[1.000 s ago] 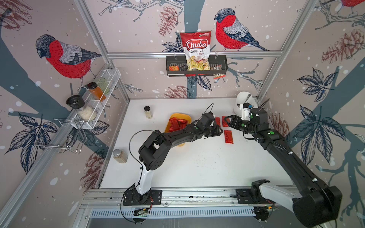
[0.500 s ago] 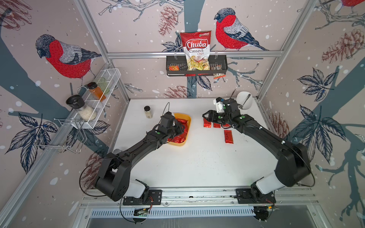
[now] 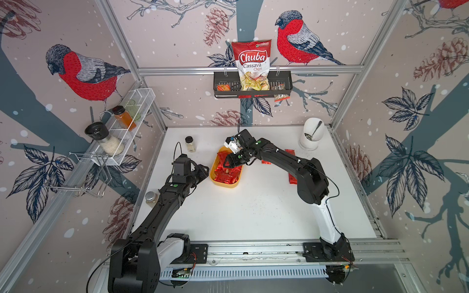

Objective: Take the tea bags out of the storage box
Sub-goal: Pick up the tea bag from the storage box.

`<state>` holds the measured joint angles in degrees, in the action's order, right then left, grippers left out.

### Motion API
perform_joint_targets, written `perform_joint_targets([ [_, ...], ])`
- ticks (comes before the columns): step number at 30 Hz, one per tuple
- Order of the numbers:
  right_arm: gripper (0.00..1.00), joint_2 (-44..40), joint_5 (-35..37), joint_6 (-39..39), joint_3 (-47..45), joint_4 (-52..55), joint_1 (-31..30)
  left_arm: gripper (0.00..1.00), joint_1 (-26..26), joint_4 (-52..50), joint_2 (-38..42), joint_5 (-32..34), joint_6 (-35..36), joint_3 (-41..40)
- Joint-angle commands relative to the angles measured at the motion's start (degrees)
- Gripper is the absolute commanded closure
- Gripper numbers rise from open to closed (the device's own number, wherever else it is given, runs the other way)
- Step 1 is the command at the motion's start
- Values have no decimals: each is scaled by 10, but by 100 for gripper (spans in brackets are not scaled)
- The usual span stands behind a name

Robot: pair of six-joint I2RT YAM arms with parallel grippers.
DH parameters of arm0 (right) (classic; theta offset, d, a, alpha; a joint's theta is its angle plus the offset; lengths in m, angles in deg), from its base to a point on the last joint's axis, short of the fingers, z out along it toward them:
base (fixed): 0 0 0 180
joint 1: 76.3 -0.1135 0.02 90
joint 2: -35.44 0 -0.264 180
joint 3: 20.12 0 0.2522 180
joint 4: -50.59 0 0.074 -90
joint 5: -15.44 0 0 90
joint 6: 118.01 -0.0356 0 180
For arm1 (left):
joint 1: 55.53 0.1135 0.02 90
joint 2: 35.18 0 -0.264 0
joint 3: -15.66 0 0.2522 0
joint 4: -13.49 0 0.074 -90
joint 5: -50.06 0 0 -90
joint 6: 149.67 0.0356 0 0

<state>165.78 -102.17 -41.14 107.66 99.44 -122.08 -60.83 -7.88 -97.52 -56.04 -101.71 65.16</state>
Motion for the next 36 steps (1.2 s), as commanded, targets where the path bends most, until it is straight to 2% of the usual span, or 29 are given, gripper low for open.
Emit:
perform_joint_targets([
  [1, 48, 34, 1, 26, 35, 61, -9, 58, 4, -1, 6, -17, 8, -11],
  [8, 52, 48, -6, 40, 27, 69, -27, 57, 5, 12, 2, -30, 8, -22],
  [15, 62, 40, -14, 29, -3, 50, -38, 57, 6, 20, -4, -42, 6, -23],
  [31, 100, 4, -3, -6, -23, 19, -42, 57, 6, 22, 8, -50, 2, -32],
  [36, 100, -29, 11, -24, -42, 2, -35, 57, 5, 11, 10, -49, 8, -19],
])
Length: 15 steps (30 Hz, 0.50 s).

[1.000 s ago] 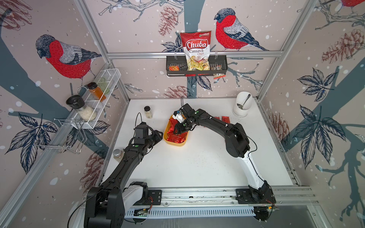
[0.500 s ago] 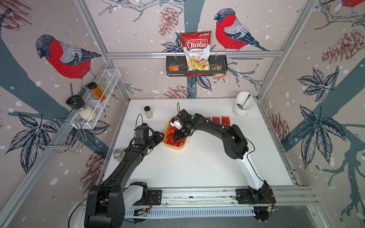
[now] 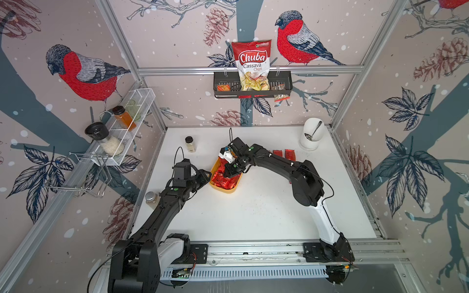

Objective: Take the tea bags out of the storage box
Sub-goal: Pick up the tea bag from the storage box.

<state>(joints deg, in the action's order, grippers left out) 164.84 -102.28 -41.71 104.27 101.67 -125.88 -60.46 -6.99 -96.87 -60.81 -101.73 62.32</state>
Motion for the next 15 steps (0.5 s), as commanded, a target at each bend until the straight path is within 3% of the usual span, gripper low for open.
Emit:
perform_joint_targets([
  [1, 100, -29, 13, -23, -17, -27, 5, 57, 2, 0, 3, -1, 9, 15],
  [8, 100, -120, 43, -72, -105, -91, 28, 57, -34, -11, -10, 18, 12, 60],
  [15, 100, -318, 85, -164, -362, -235, 98, 57, -127, 25, -77, 48, -10, 94],
])
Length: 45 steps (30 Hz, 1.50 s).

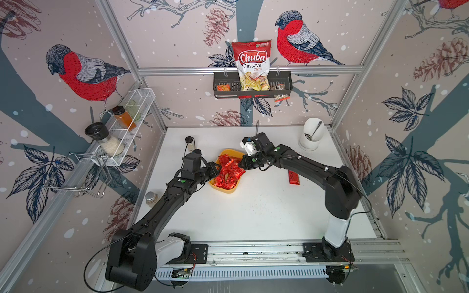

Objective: Take the tea bags out of the storage box
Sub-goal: Pick up the tea bag from the storage box, then place the tea bag at the center of the board.

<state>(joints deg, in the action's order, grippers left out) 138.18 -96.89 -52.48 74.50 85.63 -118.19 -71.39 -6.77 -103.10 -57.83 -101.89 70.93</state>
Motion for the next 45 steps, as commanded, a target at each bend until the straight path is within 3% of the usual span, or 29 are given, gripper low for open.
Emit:
perform_joint_targets([
  [1, 100, -84, 39, -68, -108, -93, 37, 57, -28, 26, -26, 22, -9, 14],
  [6, 100, -206, 67, -104, -280, -138, 119, 57, -67, 42, -73, 29, -13, 37],
  [12, 100, -267, 65, -122, -404, -174, 221, 57, -94, 51, -108, 33, -16, 61],
  [16, 100, -260, 54, -117, -428, -188, 254, 58, -102, 52, -118, 34, -17, 63],
  [30, 97, -186, 44, -122, -432, -235, 261, 57, -93, 27, -121, 61, 3, 67],
  [40, 56, -251, 61, -120, -426, -191, 252, 56, -31, -5, -124, 68, 49, 73],
  [45, 47, -290, 94, -118, -383, -143, 219, 56, -25, -15, -131, 88, 68, 74],
])
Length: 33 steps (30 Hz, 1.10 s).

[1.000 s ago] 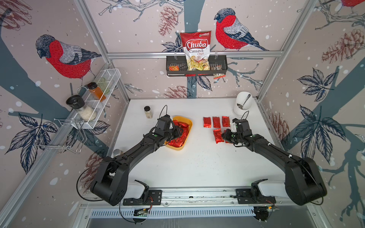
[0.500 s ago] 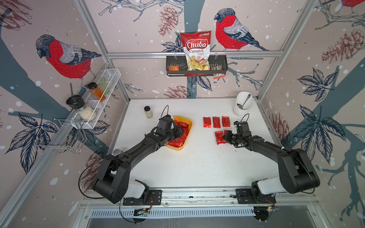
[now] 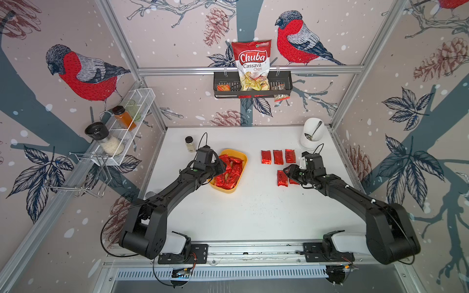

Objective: Take the tea bags out of the storage box
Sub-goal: Place the tea bag at the center of the board, then pick up the tea bag from the storage box.

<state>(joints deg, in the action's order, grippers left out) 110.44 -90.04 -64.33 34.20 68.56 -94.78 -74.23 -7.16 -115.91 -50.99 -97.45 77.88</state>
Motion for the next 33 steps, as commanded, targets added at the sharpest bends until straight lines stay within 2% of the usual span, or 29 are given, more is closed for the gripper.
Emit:
perform_joint_targets([
  [1, 46, -16, 32, 3, 36, 37, -27, 56, 5, -14, -7, 24, 28, 5],
  [6, 42, 3, 49, 17, 121, 67, -105, 56, 11, -15, -29, 46, 50, 12],
  [10, 40, 54, 46, 23, 187, 73, -166, 56, 11, 2, -55, 49, 59, 24],
  [15, 41, 115, 41, 27, 239, 73, -214, 56, 11, 19, -86, 51, 62, 41],
  [23, 41, 135, 33, 31, 257, 73, -225, 62, 11, 31, -138, 56, 68, 62],
  [33, 41, 117, 35, 37, 248, 79, -215, 83, 11, 46, -170, 50, 62, 75],
])
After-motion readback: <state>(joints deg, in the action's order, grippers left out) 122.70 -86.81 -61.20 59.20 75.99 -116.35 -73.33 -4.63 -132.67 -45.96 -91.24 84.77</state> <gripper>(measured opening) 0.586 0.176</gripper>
